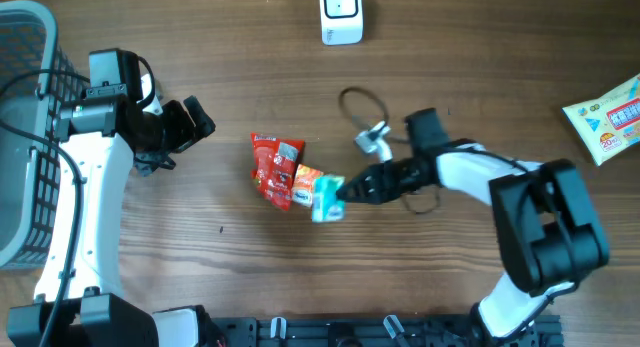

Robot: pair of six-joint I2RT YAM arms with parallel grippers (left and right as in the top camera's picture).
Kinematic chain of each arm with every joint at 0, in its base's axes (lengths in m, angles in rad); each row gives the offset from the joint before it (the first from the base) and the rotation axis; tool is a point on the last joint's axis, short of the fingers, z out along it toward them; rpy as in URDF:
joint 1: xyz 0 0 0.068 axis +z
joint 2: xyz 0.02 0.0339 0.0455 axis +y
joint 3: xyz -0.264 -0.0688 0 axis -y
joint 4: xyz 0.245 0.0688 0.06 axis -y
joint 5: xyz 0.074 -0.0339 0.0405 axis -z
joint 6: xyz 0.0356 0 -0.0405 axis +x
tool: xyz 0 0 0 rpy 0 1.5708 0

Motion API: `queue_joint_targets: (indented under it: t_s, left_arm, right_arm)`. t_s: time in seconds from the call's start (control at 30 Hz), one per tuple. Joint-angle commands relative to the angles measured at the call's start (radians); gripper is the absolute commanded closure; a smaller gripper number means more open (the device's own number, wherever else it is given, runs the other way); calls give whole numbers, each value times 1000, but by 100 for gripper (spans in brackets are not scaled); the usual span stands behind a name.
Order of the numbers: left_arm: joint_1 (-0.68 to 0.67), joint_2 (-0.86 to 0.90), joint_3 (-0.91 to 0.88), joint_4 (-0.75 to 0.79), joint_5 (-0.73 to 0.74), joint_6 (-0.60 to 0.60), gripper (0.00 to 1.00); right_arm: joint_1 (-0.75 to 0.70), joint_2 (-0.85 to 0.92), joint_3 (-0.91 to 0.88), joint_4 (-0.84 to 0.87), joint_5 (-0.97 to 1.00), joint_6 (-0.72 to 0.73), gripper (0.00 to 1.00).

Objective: Scan the item barcode
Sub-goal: 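Lift the green-white box up to the white scanner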

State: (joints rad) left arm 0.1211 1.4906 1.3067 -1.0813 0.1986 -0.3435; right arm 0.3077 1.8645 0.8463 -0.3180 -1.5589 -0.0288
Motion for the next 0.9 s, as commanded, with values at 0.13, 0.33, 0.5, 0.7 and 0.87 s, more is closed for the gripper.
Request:
queue_joint_targets:
  t_s: [0.13,0.33,0.5,0.7,0.87]
  left_arm:
    - [5,3,12,-1,-6,-9,0]
    - [6,3,12,0,-6,-9,0]
    - [5,3,12,0,-6,-8,0]
    - [6,3,12,-1,-6,-9,0]
    - [6,3,12,-1,-6,-8,0]
  right_arm:
    - [136,9,12,476,-65,332,96]
    - [102,10,12,1231,47,1157,96]
    - [-132,11,90,1504,251,1635,96]
    - [-281,11,262,1423,106,1634,96]
    - [-285,11,267,1422,-34,1607,96]
